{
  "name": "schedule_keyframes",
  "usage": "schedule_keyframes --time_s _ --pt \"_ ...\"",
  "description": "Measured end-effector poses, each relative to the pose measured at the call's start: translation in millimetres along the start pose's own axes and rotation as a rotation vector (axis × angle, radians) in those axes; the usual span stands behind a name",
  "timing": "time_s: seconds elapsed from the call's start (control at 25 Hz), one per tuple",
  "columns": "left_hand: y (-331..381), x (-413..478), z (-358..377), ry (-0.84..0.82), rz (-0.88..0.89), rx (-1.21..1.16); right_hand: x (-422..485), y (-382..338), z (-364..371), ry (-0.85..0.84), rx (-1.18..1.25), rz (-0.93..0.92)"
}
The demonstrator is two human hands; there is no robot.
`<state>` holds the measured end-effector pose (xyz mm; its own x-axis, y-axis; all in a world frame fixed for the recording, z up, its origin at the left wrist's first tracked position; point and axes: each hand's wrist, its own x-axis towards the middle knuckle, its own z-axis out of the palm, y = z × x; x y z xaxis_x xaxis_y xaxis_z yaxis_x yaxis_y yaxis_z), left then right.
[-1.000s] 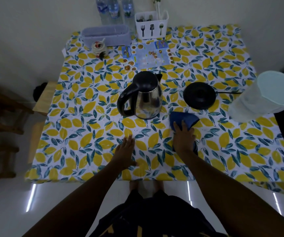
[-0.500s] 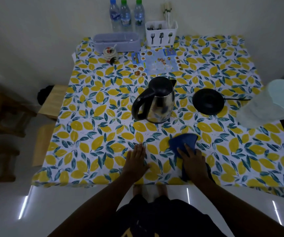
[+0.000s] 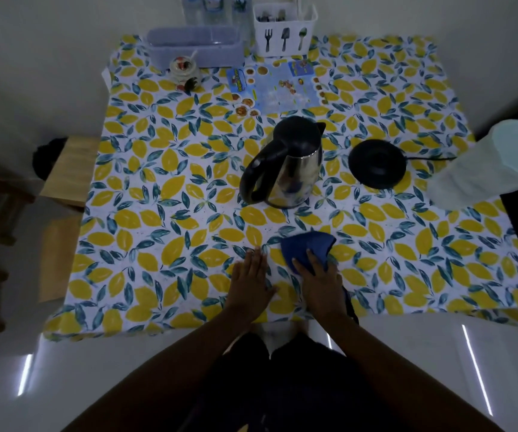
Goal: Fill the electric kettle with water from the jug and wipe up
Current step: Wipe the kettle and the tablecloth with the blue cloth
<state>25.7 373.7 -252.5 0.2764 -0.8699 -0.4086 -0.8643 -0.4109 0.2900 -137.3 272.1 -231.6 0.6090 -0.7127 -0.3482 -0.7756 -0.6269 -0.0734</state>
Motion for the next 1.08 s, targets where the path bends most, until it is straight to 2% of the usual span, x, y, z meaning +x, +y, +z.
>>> schedule_keyframes --time_s 0.24,0.44,0.68,0.84,1.08 --pt "30.3 3.5 -4.2 -0.058 0.104 0.038 -24.0 53.1 -9.6 0.11 0.113 0.019" --pt "105.5 40.2 -13.4 -0.077 0.157 0.024 -27.2 147.9 -28.7 0.23 0.139 0.189" --pt "199.5 82.3 -14.2 -0.091 0.237 0.059 -28.6 261.1 -37.4 0.273 0.125 0.313" --pt "226.8 88.2 -4.9 -0.106 0.223 0.079 -31.1 291.9 -31.3 0.247 0.216 0.301" --pt "227.7 79.9 1.2 -0.08 0.187 0.088 -33.9 290.5 -21.3 0.269 0.206 0.253"
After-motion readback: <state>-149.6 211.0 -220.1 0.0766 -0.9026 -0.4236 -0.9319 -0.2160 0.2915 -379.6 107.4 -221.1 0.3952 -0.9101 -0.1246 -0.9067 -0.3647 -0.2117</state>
